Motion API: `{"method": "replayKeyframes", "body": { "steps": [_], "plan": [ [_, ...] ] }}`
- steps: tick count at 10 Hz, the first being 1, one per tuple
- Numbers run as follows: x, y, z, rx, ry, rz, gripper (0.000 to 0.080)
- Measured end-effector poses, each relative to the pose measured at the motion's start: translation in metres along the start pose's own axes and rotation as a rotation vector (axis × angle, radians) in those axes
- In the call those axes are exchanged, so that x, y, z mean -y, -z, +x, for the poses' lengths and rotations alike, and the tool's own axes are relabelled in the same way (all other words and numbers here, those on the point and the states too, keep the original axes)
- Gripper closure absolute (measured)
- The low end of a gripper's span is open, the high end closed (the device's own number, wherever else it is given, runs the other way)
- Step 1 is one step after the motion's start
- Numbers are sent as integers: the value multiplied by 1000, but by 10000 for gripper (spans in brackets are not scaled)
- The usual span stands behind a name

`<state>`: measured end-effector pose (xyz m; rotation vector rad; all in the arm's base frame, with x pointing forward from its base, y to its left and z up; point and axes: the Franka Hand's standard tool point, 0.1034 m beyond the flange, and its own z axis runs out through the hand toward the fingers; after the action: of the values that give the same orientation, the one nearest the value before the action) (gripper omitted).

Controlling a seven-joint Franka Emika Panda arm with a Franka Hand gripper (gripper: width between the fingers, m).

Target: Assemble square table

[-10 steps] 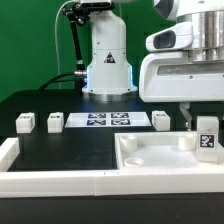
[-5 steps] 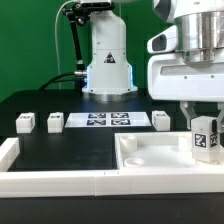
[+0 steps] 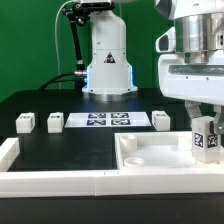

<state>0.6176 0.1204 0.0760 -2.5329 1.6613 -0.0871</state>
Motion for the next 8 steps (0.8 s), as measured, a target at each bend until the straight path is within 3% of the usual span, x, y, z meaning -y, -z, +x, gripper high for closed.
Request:
{"method": "replayKeyframes", "body": {
  "steps": [1,2,5,8],
  "plan": [
    [0,0,0,-1,44,-1,411],
    [0,0,0,0,107,-1,209],
    [0,-1,-2,0,313,0,152],
    [1,-2,5,-15,597,12,150]
  ]
}}
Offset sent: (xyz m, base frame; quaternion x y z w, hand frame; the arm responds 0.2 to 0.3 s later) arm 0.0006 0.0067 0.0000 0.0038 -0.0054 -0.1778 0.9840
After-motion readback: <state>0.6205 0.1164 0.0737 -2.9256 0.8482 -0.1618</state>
